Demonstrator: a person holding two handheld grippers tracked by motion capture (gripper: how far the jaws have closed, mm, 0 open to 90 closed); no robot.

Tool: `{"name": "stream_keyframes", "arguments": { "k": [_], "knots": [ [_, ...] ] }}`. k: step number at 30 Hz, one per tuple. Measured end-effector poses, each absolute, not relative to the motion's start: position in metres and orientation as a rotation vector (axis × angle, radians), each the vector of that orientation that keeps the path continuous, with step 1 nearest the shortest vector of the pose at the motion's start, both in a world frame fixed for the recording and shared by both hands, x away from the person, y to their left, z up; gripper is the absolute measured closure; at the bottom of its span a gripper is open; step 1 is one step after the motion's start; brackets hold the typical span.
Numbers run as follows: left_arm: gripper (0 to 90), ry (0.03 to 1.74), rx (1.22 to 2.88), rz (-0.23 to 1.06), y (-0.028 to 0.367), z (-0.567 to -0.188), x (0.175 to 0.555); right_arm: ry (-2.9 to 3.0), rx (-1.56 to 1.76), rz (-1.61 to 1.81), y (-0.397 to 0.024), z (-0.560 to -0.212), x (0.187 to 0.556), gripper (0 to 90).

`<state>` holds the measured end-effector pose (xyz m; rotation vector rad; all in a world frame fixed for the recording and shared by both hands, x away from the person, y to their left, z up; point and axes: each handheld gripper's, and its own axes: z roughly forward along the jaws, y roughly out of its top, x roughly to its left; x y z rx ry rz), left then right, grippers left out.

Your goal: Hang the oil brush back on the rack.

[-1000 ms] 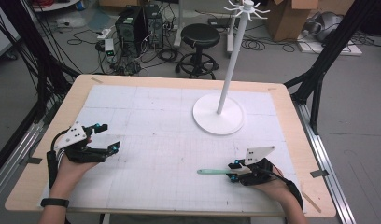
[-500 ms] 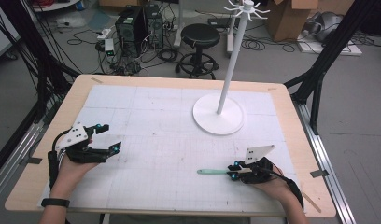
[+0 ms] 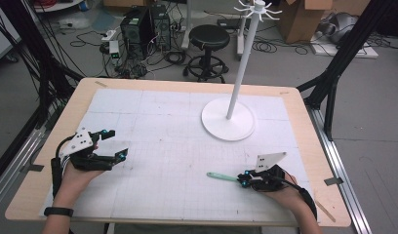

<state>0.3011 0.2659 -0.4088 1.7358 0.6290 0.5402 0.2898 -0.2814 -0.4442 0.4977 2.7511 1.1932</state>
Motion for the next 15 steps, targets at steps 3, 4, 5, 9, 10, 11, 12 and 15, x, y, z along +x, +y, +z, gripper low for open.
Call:
{"name": "stream_keyframes", "arguments": {
  "k": [3,4,5,9,10,11,12,15],
  "knots": [
    [17.5,0.627,1.736,0.541,0.2661,-0.4086,0.301,2.752,0.499,1.198,-0.2815,-0.4443,0.2899,82.5],
    [17.6,0.628,1.738,0.542,0.2661,-0.4088,0.3013,2.752,0.501,1.198,-0.2814,-0.4443,0.2898,82.6],
    [17.5,0.628,1.738,0.542,0.2661,-0.4088,0.3013,2.752,0.501,1.198,-0.2814,-0.4443,0.2898,82.6],
    [17.6,0.626,1.74,0.54,0.2658,-0.4089,0.3013,2.751,0.506,1.196,-0.2812,-0.4438,0.2893,82.8],
    [17.6,0.626,1.74,0.54,0.2658,-0.4089,0.3013,2.751,0.506,1.196,-0.2812,-0.4438,0.2893,82.8],
    [17.6,0.626,1.74,0.54,0.266,-0.4088,0.3013,2.75,0.512,1.198,-0.2815,-0.4438,0.2895,82.9],
    [17.6,0.625,1.739,0.54,0.2661,-0.4088,0.3013,2.75,0.512,1.198,-0.2815,-0.4438,0.2895,82.9],
    [17.5,0.612,1.737,0.535,0.2663,-0.4083,0.3006,2.752,0.521,1.202,-0.2821,-0.4434,0.2897,82.9]
  ]
}}
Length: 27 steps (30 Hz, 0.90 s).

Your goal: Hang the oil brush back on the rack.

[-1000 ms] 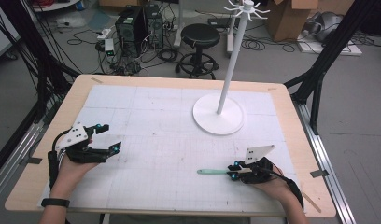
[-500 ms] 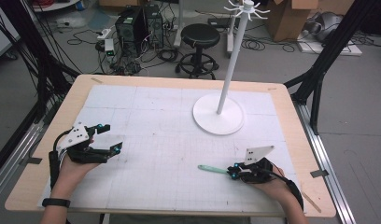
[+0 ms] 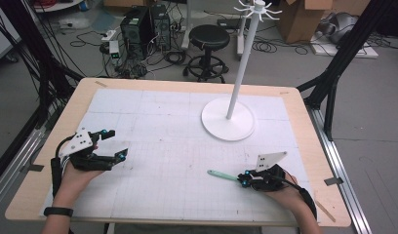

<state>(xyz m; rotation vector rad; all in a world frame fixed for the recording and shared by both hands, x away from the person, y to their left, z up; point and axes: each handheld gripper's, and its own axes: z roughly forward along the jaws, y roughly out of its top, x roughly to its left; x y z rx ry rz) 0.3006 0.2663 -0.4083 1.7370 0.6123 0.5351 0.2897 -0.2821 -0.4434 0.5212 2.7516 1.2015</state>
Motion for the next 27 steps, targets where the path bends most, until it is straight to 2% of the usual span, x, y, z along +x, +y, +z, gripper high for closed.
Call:
{"name": "stream_keyframes", "arguments": {
  "k": [14,27],
  "knots": [
    [17.6,0.607,1.722,0.537,0.268,-0.405,0.3,2.578,0.649,1.328,-0.299,-0.426,0.29,82.9],
    [17.5,0.604,1.711,0.541,0.269,-0.402,0.299,2.329,0.733,1.438,-0.319,-0.385,0.293,82.8]
  ]
}}
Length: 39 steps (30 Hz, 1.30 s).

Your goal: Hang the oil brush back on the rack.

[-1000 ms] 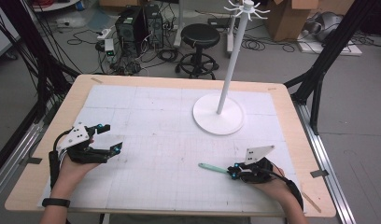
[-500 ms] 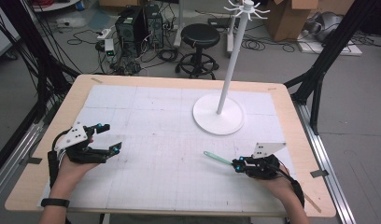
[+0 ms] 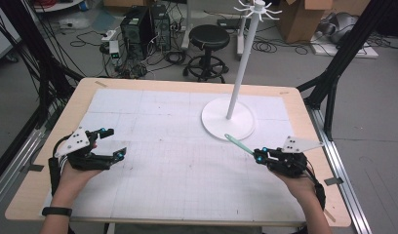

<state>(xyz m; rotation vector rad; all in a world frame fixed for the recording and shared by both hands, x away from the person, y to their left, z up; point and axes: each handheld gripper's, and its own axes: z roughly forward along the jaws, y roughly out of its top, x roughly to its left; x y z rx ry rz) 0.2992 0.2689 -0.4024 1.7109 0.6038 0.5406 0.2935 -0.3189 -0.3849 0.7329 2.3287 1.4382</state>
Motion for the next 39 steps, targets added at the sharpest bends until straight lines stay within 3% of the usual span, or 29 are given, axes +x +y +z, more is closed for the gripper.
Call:
{"name": "stream_keyframes", "arguments": {
  "k": [12,39],
  "knots": [
    [17.6,0.604,1.715,0.542,0.268,-0.402,0.299,2.028,0.791,1.609,-0.347,-0.333,0.299,82.8],
    [17.9,0.601,1.719,0.537,0.268,-0.403,0.3,1.675,0.814,1.674,-0.339,-0.245,0.322,82.8]
  ]
}}
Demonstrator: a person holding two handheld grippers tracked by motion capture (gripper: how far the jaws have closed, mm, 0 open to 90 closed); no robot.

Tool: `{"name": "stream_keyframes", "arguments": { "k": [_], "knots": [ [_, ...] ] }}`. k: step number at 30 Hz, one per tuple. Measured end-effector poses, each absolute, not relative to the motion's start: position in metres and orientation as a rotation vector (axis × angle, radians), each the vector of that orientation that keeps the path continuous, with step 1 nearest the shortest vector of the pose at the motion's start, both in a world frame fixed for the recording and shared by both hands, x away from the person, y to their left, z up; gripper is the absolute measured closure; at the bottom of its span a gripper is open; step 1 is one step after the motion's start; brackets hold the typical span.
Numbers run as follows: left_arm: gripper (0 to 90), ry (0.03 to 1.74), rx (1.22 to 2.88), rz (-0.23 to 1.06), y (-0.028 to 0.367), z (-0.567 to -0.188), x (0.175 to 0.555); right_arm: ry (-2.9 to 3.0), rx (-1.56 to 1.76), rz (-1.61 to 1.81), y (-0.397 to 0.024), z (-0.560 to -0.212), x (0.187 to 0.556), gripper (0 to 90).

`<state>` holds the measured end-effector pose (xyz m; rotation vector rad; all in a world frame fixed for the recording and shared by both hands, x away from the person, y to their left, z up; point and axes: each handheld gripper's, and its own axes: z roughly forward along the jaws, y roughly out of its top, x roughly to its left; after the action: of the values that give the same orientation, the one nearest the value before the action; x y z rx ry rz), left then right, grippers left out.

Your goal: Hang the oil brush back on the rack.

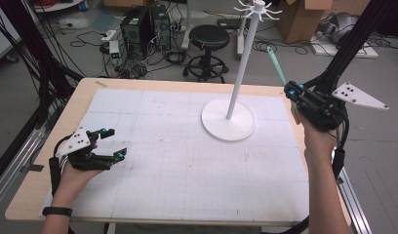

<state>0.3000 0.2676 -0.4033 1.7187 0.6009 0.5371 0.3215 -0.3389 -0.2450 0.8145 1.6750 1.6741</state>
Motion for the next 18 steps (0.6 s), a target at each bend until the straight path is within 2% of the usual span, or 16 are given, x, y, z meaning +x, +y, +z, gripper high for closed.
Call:
{"name": "stream_keyframes", "arguments": {
  "k": [6,18],
  "knots": [
    [17.9,0.604,1.719,0.531,0.268,-0.404,0.3,1.626,0.795,1.694,-0.335,-0.227,0.325,82.8],
    [17.9,0.602,1.714,0.531,0.269,-0.403,0.3,1.584,0.801,1.706,-0.332,-0.213,0.334,82.8]
  ]
}}
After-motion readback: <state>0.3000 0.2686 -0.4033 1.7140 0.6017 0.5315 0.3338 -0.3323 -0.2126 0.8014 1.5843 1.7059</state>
